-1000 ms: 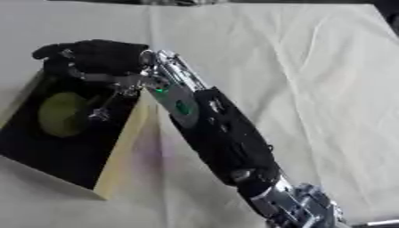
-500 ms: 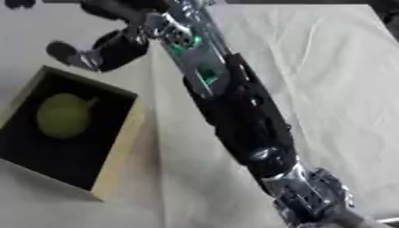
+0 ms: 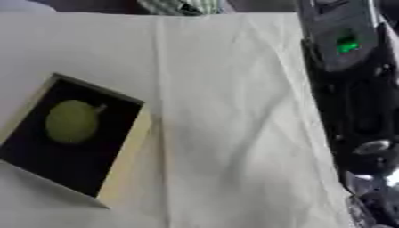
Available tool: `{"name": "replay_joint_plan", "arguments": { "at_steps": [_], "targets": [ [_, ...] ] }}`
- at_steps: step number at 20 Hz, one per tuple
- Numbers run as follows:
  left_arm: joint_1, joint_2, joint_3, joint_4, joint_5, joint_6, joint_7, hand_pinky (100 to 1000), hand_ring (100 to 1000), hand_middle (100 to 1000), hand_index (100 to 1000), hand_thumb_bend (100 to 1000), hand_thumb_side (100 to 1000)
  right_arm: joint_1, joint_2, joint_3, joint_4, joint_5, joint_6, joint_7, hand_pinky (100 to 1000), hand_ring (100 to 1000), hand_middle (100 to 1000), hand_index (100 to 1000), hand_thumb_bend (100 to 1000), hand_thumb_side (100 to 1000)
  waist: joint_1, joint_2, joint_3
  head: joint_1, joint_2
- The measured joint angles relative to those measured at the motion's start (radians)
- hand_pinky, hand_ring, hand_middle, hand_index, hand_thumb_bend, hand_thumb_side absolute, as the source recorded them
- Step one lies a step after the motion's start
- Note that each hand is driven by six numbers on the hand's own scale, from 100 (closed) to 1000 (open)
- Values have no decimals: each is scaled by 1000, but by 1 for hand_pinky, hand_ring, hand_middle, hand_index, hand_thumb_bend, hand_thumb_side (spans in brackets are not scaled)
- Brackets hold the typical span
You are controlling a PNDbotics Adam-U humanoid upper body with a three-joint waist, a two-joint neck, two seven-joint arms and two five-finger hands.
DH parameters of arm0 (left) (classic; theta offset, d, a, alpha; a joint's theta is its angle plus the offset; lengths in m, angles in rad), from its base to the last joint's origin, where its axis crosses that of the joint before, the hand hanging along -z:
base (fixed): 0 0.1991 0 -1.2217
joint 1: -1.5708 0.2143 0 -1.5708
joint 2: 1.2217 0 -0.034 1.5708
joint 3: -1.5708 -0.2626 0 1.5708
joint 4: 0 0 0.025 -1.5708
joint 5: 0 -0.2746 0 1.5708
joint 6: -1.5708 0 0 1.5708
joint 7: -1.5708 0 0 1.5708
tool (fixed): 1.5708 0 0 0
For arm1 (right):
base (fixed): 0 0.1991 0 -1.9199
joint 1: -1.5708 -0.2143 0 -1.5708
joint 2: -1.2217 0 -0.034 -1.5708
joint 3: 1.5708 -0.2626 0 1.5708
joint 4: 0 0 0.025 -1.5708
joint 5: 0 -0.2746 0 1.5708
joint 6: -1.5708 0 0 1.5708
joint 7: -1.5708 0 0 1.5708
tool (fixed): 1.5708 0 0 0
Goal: Pick up objects on the table and place them in the box.
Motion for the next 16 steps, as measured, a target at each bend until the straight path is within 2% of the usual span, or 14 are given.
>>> {"name": "replay_joint_plan", "arguments": {
  "at_steps": [5, 6, 8, 12, 16],
  "targets": [
    [-1, -11, 0, 0, 10, 3, -9, 671, 660, 577, 716, 333, 240, 100, -37, -61, -88, -128, 31, -56, 864, 928, 688, 804, 100, 100, 17, 6, -7, 21, -13],
    [-1, -11, 0, 0, 11, 4, -10, 671, 660, 578, 716, 333, 243, 104, -39, -67, -99, -142, 36, -59, 899, 962, 746, 832, 100, 100, 17, 6, -7, 22, -13],
    [-4, -12, 0, 0, 12, 4, -11, 670, 660, 578, 716, 332, 246, 116, -39, -80, -119, -164, 37, -65, 909, 985, 768, 842, 100, 144, 18, 12, -11, 30, -20],
    [-29, -33, 0, 0, 20, 10, -16, 670, 661, 578, 716, 333, 250, 198, -38, -119, -134, -200, 3, -94, 916, 997, 764, 841, 100, 234, 28, 22, -21, 46, -31],
    [-50, -48, -1, 0, 29, 15, -21, 670, 661, 579, 716, 336, 249, 239, -23, -149, -136, -215, -51, -125, 894, 952, 748, 831, 100, 237, 29, 29, -24, 58, -40]
  ]
}}
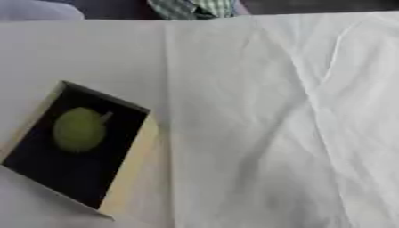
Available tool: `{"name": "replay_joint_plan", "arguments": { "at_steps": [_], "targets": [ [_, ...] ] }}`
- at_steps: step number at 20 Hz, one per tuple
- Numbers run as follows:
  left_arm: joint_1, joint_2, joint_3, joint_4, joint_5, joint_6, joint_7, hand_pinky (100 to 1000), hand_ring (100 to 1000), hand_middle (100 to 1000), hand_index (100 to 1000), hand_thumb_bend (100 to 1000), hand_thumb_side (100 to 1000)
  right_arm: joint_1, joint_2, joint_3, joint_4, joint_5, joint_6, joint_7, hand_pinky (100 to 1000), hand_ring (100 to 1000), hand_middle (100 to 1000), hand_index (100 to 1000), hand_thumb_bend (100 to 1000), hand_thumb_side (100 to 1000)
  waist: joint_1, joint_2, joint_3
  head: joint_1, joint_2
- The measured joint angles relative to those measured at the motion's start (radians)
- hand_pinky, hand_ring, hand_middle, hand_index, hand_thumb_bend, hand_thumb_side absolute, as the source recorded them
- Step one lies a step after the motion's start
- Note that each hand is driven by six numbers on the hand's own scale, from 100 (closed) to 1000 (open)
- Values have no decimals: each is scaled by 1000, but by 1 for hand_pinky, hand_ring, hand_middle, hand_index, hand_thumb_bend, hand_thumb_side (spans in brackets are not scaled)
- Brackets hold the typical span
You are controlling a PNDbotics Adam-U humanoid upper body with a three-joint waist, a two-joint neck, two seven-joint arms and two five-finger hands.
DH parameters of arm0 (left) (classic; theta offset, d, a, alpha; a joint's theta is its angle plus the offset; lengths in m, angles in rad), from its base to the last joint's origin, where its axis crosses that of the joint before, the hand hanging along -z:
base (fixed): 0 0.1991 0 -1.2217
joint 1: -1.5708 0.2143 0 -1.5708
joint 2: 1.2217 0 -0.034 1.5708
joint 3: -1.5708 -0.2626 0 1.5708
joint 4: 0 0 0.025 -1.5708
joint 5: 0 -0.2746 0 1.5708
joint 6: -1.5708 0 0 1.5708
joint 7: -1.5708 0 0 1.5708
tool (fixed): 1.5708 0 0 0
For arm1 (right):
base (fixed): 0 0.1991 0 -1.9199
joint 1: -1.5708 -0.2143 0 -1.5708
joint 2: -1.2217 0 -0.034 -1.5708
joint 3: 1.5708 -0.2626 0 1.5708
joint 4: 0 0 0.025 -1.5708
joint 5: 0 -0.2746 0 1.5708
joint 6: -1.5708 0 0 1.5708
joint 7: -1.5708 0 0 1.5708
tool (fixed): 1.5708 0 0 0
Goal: Pick up objects on the table and place them in the box.
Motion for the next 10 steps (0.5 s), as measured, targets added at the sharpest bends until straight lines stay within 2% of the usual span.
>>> {"name": "replay_joint_plan", "arguments": {
  "at_steps": [3, 5, 10],
  "targets": [
    [-8, -8, 0, 0, 3, 2, -2, 670, 661, 579, 716, 336, 249, 14, 12, -11, 0, 0, -47, -12, 892, 948, 748, 831, 100, 239, 4, 4, 0, 7, -4],
    [-11, -11, 0, 0, 4, 2, -2, 669, 661, 579, 716, 335, 253, 23, 18, -12, 0, 1, -67, -10, 906, 970, 747, 832, 100, 284, 6, 7, 0, 9, -8],
    [-12, -25, 1, 0, 4, 5, -4, 669, 661, 580, 715, 333, 256, 39, 61, -22, 0, 5, -74, 31, 920, 1000, 749, 835, 100, 342, 12, 14, -3, 15, -12]
  ]
}}
